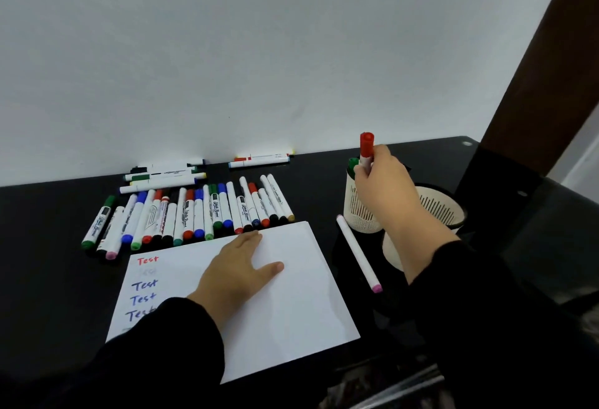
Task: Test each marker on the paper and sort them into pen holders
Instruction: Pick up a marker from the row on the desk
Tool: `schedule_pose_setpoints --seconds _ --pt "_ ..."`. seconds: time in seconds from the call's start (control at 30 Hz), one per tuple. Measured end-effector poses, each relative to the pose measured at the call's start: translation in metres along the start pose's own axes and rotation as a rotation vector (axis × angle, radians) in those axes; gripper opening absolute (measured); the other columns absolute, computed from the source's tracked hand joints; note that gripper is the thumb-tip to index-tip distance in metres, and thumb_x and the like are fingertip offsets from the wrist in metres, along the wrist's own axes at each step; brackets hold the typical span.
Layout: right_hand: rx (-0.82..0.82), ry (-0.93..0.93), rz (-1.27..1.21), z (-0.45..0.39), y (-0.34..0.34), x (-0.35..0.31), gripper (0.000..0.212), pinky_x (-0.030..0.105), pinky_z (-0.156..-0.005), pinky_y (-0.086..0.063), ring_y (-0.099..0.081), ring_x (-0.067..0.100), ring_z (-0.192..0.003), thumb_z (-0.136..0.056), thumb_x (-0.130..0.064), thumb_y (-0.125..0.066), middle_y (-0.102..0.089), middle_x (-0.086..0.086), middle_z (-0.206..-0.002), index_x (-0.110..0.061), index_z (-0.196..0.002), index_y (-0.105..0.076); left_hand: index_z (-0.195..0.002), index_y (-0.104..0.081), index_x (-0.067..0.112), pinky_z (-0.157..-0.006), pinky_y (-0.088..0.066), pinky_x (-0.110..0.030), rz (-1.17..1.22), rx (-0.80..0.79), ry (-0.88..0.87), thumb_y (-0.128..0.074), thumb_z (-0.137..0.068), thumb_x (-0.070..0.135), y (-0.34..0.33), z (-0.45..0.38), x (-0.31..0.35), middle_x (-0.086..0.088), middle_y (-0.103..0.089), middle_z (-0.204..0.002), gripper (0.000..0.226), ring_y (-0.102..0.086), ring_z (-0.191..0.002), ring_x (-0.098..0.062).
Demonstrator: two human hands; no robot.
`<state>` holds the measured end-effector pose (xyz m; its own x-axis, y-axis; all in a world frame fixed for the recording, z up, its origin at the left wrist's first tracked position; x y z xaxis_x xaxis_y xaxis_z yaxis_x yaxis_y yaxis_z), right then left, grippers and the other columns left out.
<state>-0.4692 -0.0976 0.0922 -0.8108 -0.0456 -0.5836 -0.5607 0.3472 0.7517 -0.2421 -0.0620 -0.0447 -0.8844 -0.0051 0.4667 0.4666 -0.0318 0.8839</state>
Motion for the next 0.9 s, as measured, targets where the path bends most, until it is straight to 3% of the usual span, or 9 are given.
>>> schedule_pose_setpoints --seconds 0.2,0.3,0.43,0.6,0.73,0.9 --pt "-0.09 -0.063 0.145 -0.013 -0.008 0.004 0.03 0.031 -0.07 -0.047 -0.061 0.022 -0.09 -0.098 -0.031 -0.045 -0.06 0.01 -0.11 -0.008 -0.115 -0.055 -0.147 -0.025 0.023 -0.114 -0.017 -0.027 0.008 0.019 -0.012 -0.05 -0.085 0.059 0.0 0.0 0.0 0.012 -0.02 -0.153 0.077 -0.018 -0.14 -0.009" --pt "-0.07 -0.029 0.124 -0.011 -0.004 0.001 0.03 0.032 -0.071 -0.047 -0.058 0.021 -0.09 -0.097 -0.023 -0.047 -0.059 0.01 -0.11 -0.01 -0.125 -0.044 -0.148 -0.025 0.023 -0.114 -0.018 -0.027 0.005 0.018 -0.01 -0.05 -0.085 0.059 0.0 0.0 0.0 0.012 -0.02 -0.153 0.077 -0.018 -0.14 -0.009" --pt "-0.015 0.048 0.122 -0.005 0.0 -0.005 0.049 0.035 -0.069 -0.048 -0.06 0.024 -0.085 -0.097 -0.015 -0.047 -0.06 0.012 -0.104 -0.014 -0.139 -0.023 -0.148 -0.023 0.023 -0.114 -0.018 -0.028 -0.015 0.014 -0.012 -0.048 -0.086 0.06 0.0 0.0 0.0 0.012 -0.019 -0.154 0.077 -0.018 -0.14 -0.008" --pt "0.012 0.091 0.217 -0.004 -0.002 -0.003 0.059 0.036 -0.068 -0.049 -0.054 0.022 -0.075 -0.098 -0.012 -0.045 -0.054 0.011 -0.091 -0.02 -0.146 -0.012 -0.149 -0.02 0.022 -0.114 -0.015 -0.027 -0.054 0.004 -0.023 -0.044 -0.088 0.06 0.001 0.003 0.004 0.013 -0.014 -0.155 0.076 -0.014 -0.141 -0.008" --pt "-0.032 0.071 0.288 -0.004 -0.008 0.0 0.044 0.039 -0.068 -0.051 -0.059 0.027 -0.082 -0.098 -0.013 -0.046 -0.06 0.017 -0.103 -0.015 -0.137 -0.026 -0.149 -0.019 0.022 -0.114 -0.014 -0.027 -0.055 0.003 -0.026 -0.044 -0.089 0.059 0.001 0.004 0.005 0.013 -0.013 -0.155 0.075 -0.014 -0.141 -0.008" --pt "-0.075 0.03 0.35 -0.012 -0.014 0.005 0.028 0.032 -0.066 -0.043 -0.06 0.028 -0.093 -0.1 -0.023 -0.044 -0.061 0.015 -0.108 -0.008 -0.124 -0.044 -0.149 -0.018 0.022 -0.115 -0.013 -0.026 -0.068 -0.001 -0.023 -0.043 -0.089 0.06 0.001 0.003 0.004 0.013 -0.012 -0.156 0.076 -0.012 -0.142 -0.007"
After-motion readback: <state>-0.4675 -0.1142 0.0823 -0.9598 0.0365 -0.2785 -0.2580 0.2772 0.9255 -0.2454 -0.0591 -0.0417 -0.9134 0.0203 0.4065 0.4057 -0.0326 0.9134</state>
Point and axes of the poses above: each hand's wrist, its own z-axis away from the middle knuckle, its own y-axis out of the back of the hand, x = y × z, the point moved 5 cm from there along -z, towards the middle knuckle
